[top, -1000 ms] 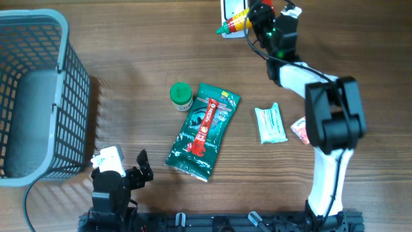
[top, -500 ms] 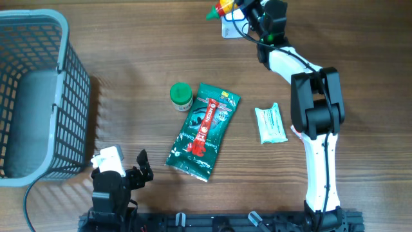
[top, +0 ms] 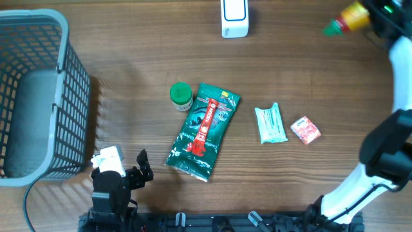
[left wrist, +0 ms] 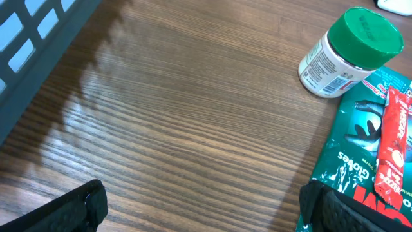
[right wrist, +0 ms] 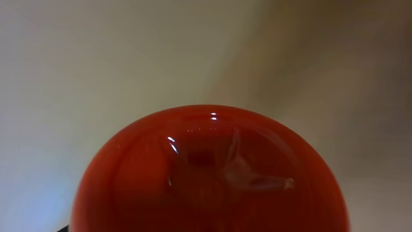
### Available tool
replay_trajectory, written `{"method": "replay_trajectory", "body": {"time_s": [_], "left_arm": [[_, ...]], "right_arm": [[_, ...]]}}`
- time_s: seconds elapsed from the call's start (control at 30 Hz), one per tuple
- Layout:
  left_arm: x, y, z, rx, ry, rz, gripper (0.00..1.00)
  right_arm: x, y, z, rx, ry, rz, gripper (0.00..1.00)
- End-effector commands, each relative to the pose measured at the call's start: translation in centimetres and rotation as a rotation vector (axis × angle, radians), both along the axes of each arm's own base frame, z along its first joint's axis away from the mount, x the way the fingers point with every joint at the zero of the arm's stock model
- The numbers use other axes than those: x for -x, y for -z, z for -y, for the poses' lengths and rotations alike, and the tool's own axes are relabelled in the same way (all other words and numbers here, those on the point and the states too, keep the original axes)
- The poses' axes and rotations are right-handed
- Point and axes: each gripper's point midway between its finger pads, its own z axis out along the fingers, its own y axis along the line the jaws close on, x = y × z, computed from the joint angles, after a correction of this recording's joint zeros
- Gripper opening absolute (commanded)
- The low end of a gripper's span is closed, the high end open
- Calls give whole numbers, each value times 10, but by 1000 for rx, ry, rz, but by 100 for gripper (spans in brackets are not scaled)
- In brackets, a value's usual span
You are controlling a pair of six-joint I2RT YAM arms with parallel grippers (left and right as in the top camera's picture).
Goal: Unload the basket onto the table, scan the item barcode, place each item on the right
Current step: 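Carry the sauce bottle away from the scanner toward the right edge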
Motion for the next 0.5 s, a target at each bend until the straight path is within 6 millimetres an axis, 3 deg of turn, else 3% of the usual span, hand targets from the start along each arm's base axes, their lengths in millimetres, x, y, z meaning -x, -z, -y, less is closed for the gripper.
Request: {"method": "replay_trajectory", "body": {"time_s": [0.0, 0.2, 0.33, 0.43, 0.47], "left_arm": [[0, 0, 2, -7, 17, 3, 100], [0, 0, 2, -7, 17, 3, 100], [0, 0, 2, -7, 17, 3, 100], [0, 0, 2, -7, 17, 3, 100], [0, 0, 2, -7, 17, 3, 100]], "right_arm": [[51, 66, 84, 23, 205, -159, 18], [129, 156, 154, -126, 451, -313, 22], [164, 173, 186, -164, 559, -336, 26], [188, 174, 207, -171, 619, -339, 46], [196, 175, 211, -180, 635, -347, 61]]}}
